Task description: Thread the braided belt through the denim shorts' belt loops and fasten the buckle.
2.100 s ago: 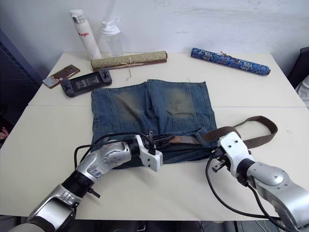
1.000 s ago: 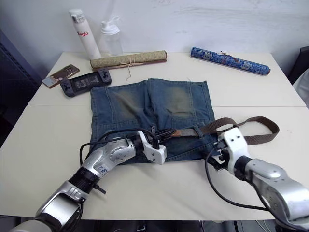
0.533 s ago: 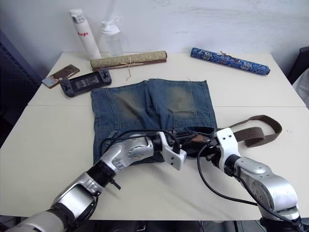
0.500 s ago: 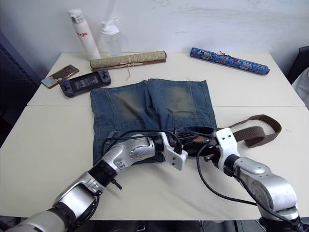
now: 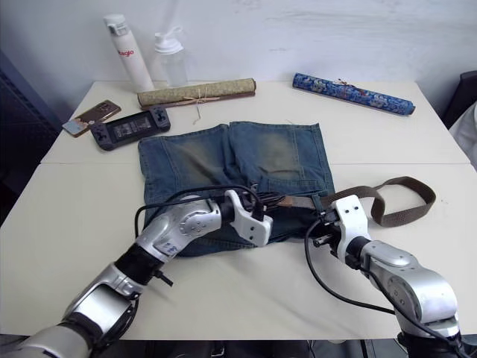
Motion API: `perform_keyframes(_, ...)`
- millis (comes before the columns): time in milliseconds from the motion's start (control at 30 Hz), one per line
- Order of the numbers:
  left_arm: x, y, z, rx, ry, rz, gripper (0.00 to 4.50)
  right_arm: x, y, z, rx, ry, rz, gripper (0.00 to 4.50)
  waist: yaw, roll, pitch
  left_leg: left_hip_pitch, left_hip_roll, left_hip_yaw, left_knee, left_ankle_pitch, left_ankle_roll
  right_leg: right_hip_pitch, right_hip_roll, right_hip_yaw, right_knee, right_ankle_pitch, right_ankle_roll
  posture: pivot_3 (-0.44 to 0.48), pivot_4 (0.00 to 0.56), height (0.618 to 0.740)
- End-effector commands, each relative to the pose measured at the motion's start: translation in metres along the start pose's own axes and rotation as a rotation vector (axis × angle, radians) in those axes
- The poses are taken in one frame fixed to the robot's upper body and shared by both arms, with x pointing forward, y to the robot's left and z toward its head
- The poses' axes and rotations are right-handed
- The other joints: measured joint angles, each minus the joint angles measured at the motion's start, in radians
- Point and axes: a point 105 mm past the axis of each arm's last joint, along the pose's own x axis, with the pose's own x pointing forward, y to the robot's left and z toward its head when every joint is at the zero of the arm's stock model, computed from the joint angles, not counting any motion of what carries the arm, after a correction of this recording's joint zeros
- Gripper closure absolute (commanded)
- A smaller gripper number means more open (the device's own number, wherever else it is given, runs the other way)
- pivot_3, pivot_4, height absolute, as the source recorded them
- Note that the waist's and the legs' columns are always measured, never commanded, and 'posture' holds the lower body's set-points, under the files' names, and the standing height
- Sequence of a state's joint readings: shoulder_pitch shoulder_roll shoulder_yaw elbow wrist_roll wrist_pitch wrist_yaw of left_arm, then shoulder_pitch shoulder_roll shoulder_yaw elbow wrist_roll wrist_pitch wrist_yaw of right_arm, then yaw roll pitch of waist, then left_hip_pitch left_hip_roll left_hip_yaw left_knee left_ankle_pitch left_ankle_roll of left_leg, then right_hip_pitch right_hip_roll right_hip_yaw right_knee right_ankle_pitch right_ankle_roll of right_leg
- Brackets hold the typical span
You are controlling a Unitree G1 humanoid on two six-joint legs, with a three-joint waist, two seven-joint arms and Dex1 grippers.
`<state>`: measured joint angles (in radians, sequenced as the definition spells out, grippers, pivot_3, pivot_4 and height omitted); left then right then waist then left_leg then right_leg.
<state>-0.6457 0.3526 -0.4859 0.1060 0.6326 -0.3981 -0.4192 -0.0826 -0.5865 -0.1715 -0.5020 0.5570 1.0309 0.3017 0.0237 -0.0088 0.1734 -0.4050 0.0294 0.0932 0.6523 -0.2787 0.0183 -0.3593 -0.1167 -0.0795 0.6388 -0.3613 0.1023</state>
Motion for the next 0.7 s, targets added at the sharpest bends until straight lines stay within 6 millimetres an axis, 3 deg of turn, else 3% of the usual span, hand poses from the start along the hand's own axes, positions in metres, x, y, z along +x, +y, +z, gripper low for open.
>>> perform_keyframes(33,-0.018,0.008,0.001,0.016,0.004,0.035,4.5,-0.009,-0.031,0.003,-0.012,0.006,-0.146,4.49,0.002,0.0,0.0,0.0,0.0,0.0,0.001,0.0,0.0,0.0,0.0,0.0,0.0,0.0,0.0,0.0,0.15,0.717)
perform_keyframes(167,-0.03,0.011,-0.003,0.04,0.048,0.061,4.5,-0.014,-0.046,0.01,-0.052,0.008,-0.186,4.49,0.004,0.0,0.0,-0.001,-0.001,0.0,0.001,-0.001,0.002,0.0,-0.001,0.0,0.0,0.0,0.0,0.0,0.15,0.717)
perform_keyframes(400,-0.034,0.007,-0.008,0.029,0.09,0.063,4.5,-0.026,-0.078,0.023,-0.105,0.025,-0.242,4.49,0.002,0.0,0.0,-0.001,-0.001,0.001,0.001,-0.001,0.002,0.0,0.0,0.0,0.0,0.0,0.001,0.0,0.15,0.717)
perform_keyframes(700,-0.028,0.004,-0.003,0.015,0.074,0.06,4.5,-0.021,-0.079,0.034,-0.099,-0.001,-0.216,4.49,0.001,0.0,0.0,-0.001,-0.001,0.002,0.0,-0.001,0.001,-0.001,0.0,-0.001,0.0,0.0,0.001,0.0,0.15,0.717)
